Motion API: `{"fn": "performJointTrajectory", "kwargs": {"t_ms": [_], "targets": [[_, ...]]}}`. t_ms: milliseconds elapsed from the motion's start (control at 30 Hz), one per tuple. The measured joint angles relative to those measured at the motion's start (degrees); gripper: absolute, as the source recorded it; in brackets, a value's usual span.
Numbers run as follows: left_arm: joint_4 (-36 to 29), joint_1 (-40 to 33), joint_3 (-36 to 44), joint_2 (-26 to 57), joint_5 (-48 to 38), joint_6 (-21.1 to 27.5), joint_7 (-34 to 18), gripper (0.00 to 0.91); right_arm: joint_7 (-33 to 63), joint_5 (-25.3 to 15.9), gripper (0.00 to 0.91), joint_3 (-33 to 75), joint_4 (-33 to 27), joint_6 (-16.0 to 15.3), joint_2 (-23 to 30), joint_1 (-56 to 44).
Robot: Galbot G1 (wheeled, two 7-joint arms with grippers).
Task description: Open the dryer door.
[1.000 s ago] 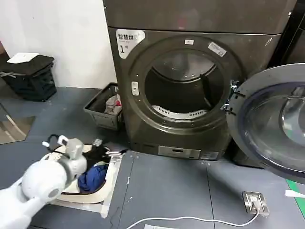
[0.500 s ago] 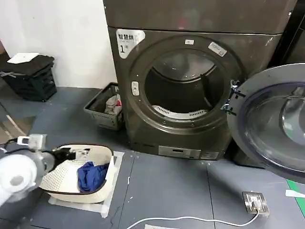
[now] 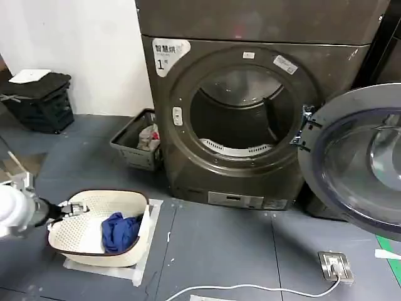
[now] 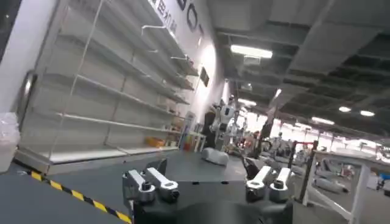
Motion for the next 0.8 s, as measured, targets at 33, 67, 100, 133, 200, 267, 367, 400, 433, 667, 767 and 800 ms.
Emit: {"fn": "performJointTrajectory", "kwargs": {"t_ms": [33, 67, 100, 133, 200, 267, 367, 400, 433, 667, 767, 800], "targets": [[1.0, -0.2, 0.1, 0.0, -0.9, 0.0, 0.0, 0.907, 0.0, 0.0, 0.907, 0.0, -0.1, 0.4, 0.0, 0.0], [1.8, -0.4, 0.2, 0.0, -1.9, 0.0, -0.1, 0.907, 0.0, 0.0, 0.907, 0.0, -0.1, 0.7, 0.1, 0.0], [2.5, -0.6, 0.2, 0.0, -2.8, 0.0, -0.1, 0.907, -0.1, 0.0, 0.907, 0.0, -0.2, 0.9, 0.2, 0.1], [3.1, -0.7, 0.2, 0.0, -3.4, 0.0, -0.2, 0.907, -0.1, 0.1, 0.907, -0.1, -0.2, 1.1, 0.3, 0.1], [3.7, -0.8, 0.2, 0.1, -4.4, 0.0, -0.3, 0.907, -0.1, 0.2, 0.907, -0.2, -0.1, 1.1, 0.4, 0.2], [4.2, -0.9, 0.2, 0.1, -4.7, 0.0, -0.3, 0.907, -0.1, 0.2, 0.907, -0.5, -0.1, 0.8, 0.5, 0.1], [4.7, -1.0, 0.3, 0.3, -5.2, 0.0, -0.4, 0.907, -0.1, 0.1, 0.907, -0.7, -0.1, 0.8, 0.6, 0.1], [4.8, -1.1, 0.3, 0.3, -5.3, 0.0, -0.4, 0.907, -0.1, 0.1, 0.907, -0.7, -0.1, 0.8, 0.6, 0.1], [4.9, -1.2, 0.3, 0.3, -5.4, 0.0, -0.4, 0.907, -0.2, 0.1, 0.907, -0.7, -0.1, 0.8, 0.6, 0.1], [5.1, -1.5, 0.6, 0.3, -5.5, 0.0, -0.4, 0.907, -0.6, 0.1, 0.907, -0.7, -0.1, 1.3, 0.9, 0.1], [5.3, -1.6, 0.8, 0.3, -5.6, 0.0, -0.3, 0.907, -0.8, 0.0, 0.907, -0.8, -0.1, 1.7, 1.1, 0.0], [5.4, -1.7, 0.9, 0.3, -5.6, 0.0, -0.3, 0.907, -0.8, 0.0, 0.907, -0.8, -0.1, 1.8, 1.1, 0.1]]}}
